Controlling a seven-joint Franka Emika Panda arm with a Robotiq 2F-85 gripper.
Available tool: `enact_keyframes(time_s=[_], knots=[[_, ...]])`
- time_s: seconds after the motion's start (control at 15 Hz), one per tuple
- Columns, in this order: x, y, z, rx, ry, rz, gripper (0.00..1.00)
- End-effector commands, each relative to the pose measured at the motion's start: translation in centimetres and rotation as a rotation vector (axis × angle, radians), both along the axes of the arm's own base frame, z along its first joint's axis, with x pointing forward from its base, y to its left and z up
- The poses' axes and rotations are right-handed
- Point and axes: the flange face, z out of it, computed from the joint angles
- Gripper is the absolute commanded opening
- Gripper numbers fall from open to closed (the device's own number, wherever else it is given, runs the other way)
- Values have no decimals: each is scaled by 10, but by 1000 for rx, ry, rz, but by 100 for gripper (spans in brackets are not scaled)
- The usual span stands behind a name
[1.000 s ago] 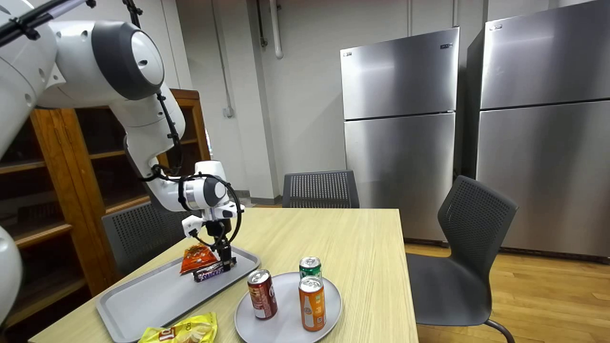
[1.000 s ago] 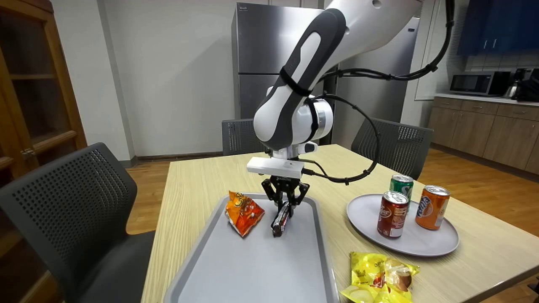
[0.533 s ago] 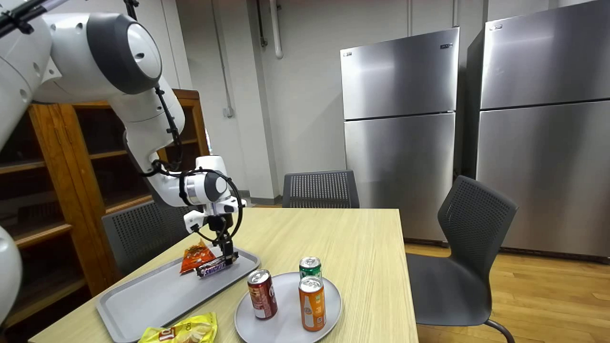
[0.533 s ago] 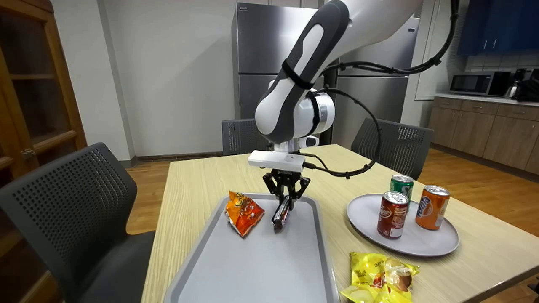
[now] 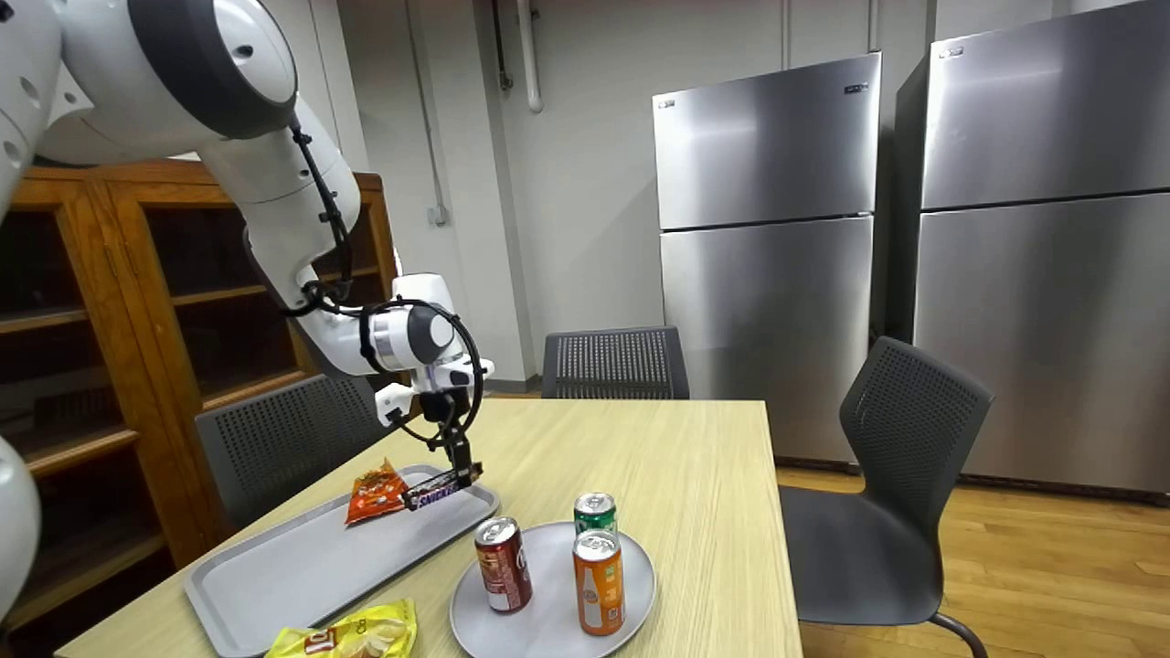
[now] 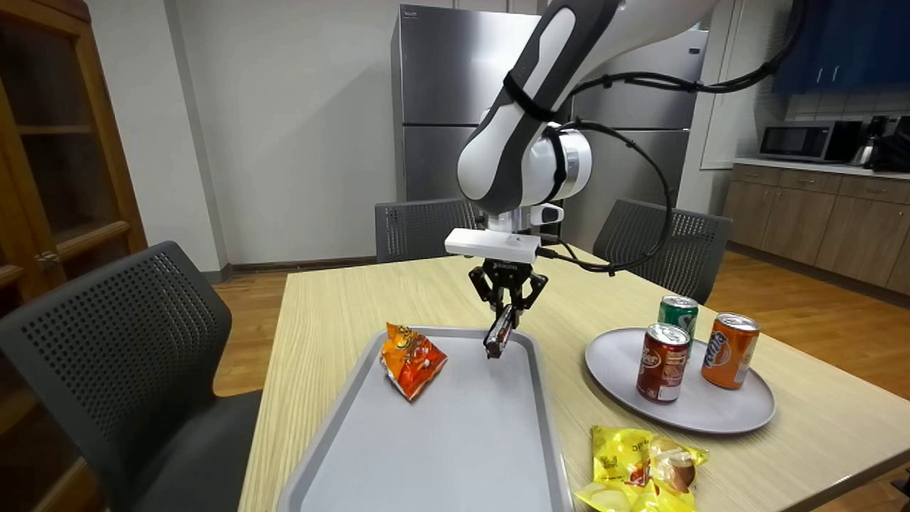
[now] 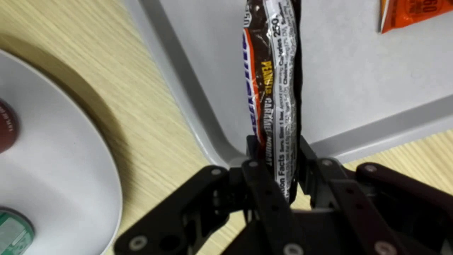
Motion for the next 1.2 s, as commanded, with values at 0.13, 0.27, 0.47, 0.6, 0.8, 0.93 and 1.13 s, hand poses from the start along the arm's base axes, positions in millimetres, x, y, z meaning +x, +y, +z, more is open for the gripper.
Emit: enact_keyframes(time_s=[0.13,0.27,0.47,0.6,0.8,0.93,1.13], knots=[[-8,-53,13,-29,3,-86,6],[-6,-72,10,-43,10,-111,6],[-4,-97,5,-57,18,-142,6],[-2,-108,2,-61,21,-161,6],[-1,-118,-3,-66,28,-174,6],[-1,-122,-7,-68,35,-179,6],[-1,-124,-14,-72,46,-181,6]])
